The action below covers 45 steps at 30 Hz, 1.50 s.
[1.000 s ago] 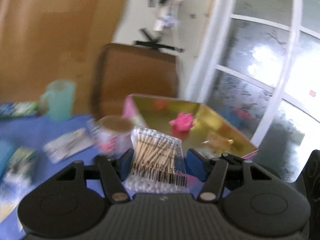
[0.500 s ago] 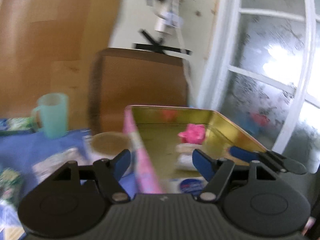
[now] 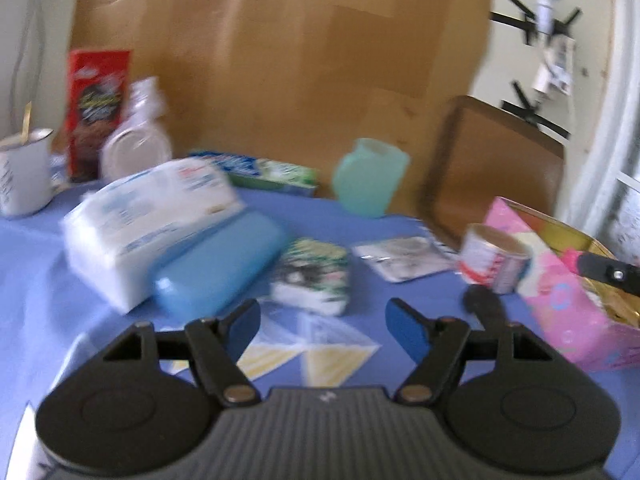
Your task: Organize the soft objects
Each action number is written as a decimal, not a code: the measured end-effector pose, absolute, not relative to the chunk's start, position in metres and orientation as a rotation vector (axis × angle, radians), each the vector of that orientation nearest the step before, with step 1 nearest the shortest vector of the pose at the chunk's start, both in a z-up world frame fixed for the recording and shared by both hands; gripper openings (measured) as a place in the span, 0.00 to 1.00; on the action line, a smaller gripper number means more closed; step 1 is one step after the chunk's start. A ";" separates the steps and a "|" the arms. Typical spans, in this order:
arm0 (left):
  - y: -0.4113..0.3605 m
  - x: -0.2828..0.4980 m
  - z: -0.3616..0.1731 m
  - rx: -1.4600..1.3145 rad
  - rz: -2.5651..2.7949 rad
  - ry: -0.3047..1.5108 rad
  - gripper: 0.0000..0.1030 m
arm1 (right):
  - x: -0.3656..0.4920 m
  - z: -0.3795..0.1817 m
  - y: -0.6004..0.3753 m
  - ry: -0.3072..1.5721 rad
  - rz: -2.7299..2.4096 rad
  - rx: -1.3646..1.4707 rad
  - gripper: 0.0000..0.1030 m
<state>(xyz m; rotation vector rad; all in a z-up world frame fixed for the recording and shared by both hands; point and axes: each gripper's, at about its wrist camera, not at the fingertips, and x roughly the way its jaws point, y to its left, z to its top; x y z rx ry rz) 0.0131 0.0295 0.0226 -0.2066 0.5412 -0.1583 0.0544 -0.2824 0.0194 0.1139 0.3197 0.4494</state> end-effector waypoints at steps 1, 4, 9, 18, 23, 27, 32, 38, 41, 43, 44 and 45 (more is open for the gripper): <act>0.035 0.014 0.020 -0.224 -0.158 0.543 0.69 | 0.064 0.018 -0.271 0.349 0.467 0.118 0.48; 0.040 0.015 0.007 -0.256 -0.166 0.554 0.70 | 0.095 0.014 -0.239 0.424 0.486 0.102 0.48; 0.041 0.009 0.010 -0.268 -0.211 0.496 0.72 | 0.161 0.010 -0.196 0.550 0.456 0.087 0.49; 0.051 0.005 0.011 -0.329 -0.231 0.457 0.75 | 0.226 -0.012 -0.151 0.681 0.355 -0.105 0.56; 0.052 0.003 0.011 -0.335 -0.232 0.444 0.75 | 0.204 -0.011 -0.152 0.683 0.410 -0.181 0.59; 0.055 0.003 0.011 -0.348 -0.226 0.440 0.76 | 0.168 -0.010 -0.162 0.672 0.510 -0.227 0.59; 0.057 0.003 0.011 -0.360 -0.218 0.446 0.78 | 0.104 -0.014 -0.173 0.609 0.675 -0.279 0.59; 0.054 0.006 0.010 -0.348 -0.249 0.479 0.78 | 0.021 -0.012 -0.194 0.548 0.867 -0.245 0.62; 0.050 0.010 0.008 -0.333 -0.289 0.523 0.78 | -0.007 -0.008 -0.216 0.468 0.827 -0.150 0.82; 0.045 0.013 0.008 -0.325 -0.323 0.560 0.78 | -0.020 -0.008 -0.230 0.460 0.797 -0.078 0.84; 0.043 0.012 0.008 -0.323 -0.335 0.569 0.78 | -0.025 -0.009 -0.236 0.461 0.791 -0.057 0.84; 0.041 0.010 0.008 -0.327 -0.355 0.577 0.78 | -0.032 -0.010 -0.242 0.453 0.784 -0.046 0.84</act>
